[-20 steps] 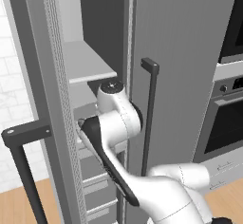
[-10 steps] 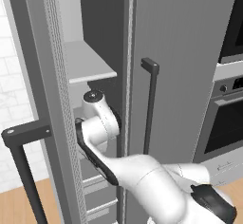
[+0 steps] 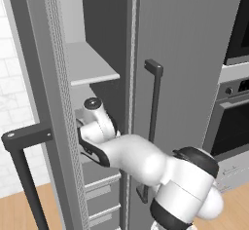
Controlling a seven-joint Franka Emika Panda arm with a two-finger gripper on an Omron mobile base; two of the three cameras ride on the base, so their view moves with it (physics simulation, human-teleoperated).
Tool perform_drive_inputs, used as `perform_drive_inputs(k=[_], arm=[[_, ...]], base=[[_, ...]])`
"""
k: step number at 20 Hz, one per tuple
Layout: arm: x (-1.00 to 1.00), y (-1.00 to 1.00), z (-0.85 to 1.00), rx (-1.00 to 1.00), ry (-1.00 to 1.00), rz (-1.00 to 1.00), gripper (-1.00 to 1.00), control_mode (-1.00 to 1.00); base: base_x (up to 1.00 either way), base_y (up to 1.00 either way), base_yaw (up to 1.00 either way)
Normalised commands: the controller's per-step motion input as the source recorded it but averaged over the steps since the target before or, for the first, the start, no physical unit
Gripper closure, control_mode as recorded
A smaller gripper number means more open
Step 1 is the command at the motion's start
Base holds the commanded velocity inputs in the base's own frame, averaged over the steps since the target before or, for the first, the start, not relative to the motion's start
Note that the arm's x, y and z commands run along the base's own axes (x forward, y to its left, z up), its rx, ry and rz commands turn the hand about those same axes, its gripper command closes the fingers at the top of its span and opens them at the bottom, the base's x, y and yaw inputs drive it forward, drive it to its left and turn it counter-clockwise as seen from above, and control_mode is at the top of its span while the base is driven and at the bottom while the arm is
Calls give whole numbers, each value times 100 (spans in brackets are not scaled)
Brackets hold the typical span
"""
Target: Take the meat container that has the fish and place it on the second highest rack of the freezer. Then take the vegetable container that has the bell pepper and mushroom and place it on the highest rack of the freezer.
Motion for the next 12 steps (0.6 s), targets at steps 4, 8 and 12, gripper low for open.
perform_drive_inputs(k=[4, 8, 12], arm=[[77, 36, -28, 0, 0, 0, 100, -100], [58, 30, -33, 0, -1, 0, 100, -100], [17, 14, -27, 0, -5, 0, -100, -100]], base=[[0, 0, 0], [0, 0, 0], [0, 0, 0]])
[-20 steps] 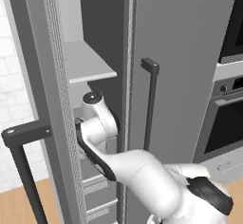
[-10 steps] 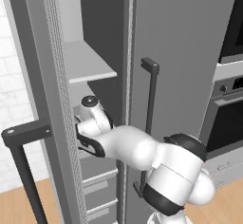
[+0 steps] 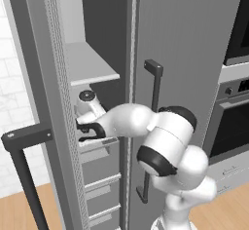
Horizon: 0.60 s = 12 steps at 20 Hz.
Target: Take the meat container that has the fish and place it on the second highest rack of the freezer. Then take the vegetable container that has the bell pepper and mushroom and place it on the highest rack of the freezer.
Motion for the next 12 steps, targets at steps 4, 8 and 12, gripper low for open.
perform_drive_inputs(k=[4, 8, 12], arm=[[-21, 0, -7, 0, -15, -1, -100, -100], [-27, -1, 2, 1, -22, -3, -100, -100], [-29, -13, 34, 8, -12, -5, -100, -100]], base=[[0, 0, 0], [0, 0, 0], [0, 0, 0]])
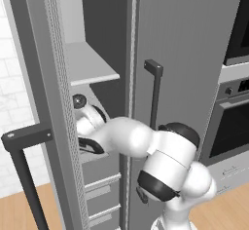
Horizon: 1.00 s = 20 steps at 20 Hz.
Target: Take the meat container that has the fish and place it on the second highest rack of the freezer. Then take the vegetable container that has the bell pepper and mushroom and place it on the highest rack of the freezer.
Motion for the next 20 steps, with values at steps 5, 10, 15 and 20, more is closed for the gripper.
perform_drive_inputs(k=[5, 10, 15, 20], arm=[[-64, -27, 57, 15, -1, -2, -100, -100], [-99, -48, 51, 16, 2, 0, -100, -100], [-100, -65, 46, 13, 1, 0, -100, -100], [-69, -71, 97, 11, 10, 0, -100, -100]], base=[[0, 0, 0], [0, 0, 0], [0, 0, 0], [0, 0, 0]])
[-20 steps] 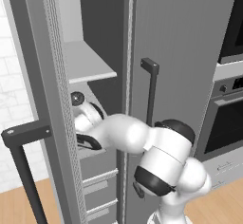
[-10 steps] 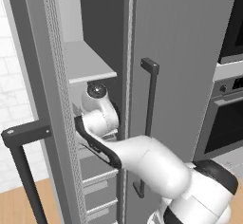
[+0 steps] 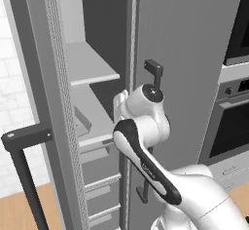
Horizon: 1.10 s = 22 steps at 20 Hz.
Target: Take the meat container that has the fish and place it on the second highest rack of the freezer. Then take the vegetable container that has the bell pepper and mushroom and place it on the highest rack of the freezer.
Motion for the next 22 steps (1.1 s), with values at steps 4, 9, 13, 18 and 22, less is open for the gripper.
perform_drive_inputs(k=[4, 9, 13, 18, 22], arm=[[-47, -61, 100, 1, 13, 0, -100, -100], [-27, -51, 78, -12, 9, 15, -100, -100], [-31, -56, 30, -36, 2, 35, -100, -100], [-42, -59, 5, -44, 0, 48, -100, -100], [-37, -61, -21, -34, 0, 62, -100, -100]], base=[[0, 0, 0], [0, 0, 0], [0, 0, 0], [0, 0, 0], [0, 0, 0]])
